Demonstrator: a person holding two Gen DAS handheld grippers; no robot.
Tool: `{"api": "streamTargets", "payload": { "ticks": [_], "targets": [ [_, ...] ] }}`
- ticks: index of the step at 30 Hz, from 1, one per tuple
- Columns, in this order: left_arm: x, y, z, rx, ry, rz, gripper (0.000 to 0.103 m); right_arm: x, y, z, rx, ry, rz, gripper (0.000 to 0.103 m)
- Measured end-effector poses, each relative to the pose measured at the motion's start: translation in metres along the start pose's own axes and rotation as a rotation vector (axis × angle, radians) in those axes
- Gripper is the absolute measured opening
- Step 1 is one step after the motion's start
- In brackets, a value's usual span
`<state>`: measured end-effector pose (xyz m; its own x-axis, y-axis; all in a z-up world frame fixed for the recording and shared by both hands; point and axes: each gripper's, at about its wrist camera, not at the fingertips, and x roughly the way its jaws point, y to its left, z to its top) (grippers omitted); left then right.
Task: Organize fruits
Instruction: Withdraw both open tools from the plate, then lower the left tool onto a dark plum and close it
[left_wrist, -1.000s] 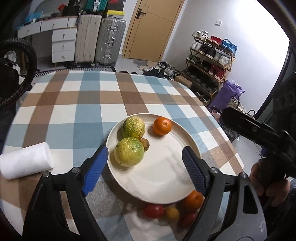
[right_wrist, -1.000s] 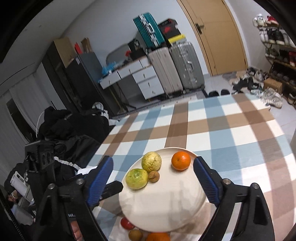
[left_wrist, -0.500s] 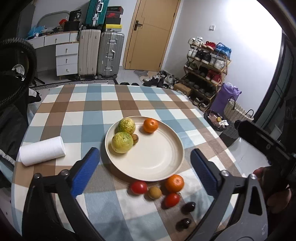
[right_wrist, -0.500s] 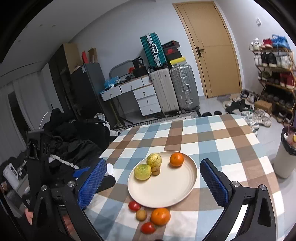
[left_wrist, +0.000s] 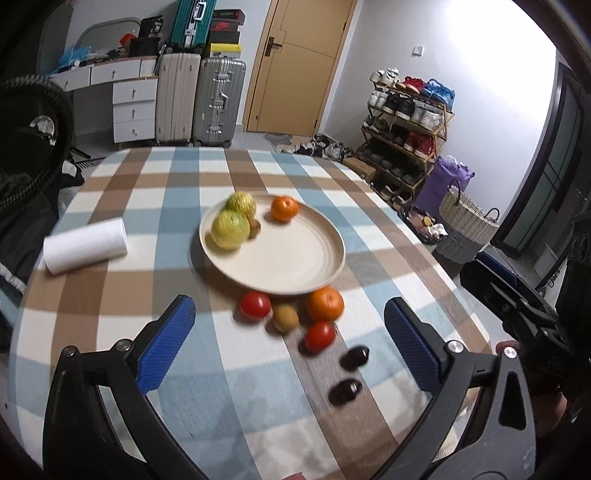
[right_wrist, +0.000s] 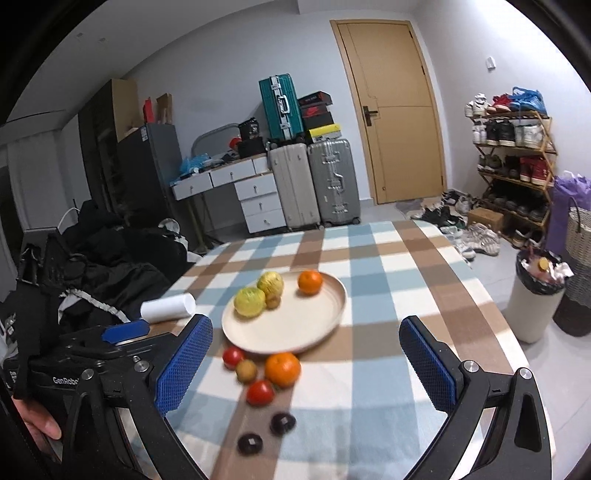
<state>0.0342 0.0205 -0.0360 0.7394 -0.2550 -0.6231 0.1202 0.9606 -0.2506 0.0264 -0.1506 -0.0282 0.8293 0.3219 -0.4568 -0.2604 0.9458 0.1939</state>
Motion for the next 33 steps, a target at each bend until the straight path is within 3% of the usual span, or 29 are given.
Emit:
{"api": "streamTargets", "payload": {
  "ticks": [9, 18, 25, 28, 33],
  "targets": [
    [0.029, -0.023, -0.045, 0.043, 0.136, -0.046, 0.102, -0.014, -0.021, -0.038, 0.041, 0.047, -0.052, 0.103],
    [0.057, -0.038, -0.062, 0.091, 0.223, -0.041, 0.102, -0.015, -0.041, -0.065, 0.084, 0.102, -0.081, 0.103],
    [0.066, -0.04, -0.066, 0.099, 0.215, -0.099, 0.1, -0.01, -0.044, -0.073, 0.091, 0.128, -0.08, 0.103],
    [0.069, -0.042, -0.067, 0.124, 0.216, -0.112, 0.086, -0.007, -0.044, -0.075, 0.092, 0.138, -0.076, 0.103],
    [0.077, -0.039, -0.066, 0.114, 0.251, -0.162, 0.054, -0.004, -0.043, -0.075, 0.096, 0.143, -0.062, 0.103]
  ]
}}
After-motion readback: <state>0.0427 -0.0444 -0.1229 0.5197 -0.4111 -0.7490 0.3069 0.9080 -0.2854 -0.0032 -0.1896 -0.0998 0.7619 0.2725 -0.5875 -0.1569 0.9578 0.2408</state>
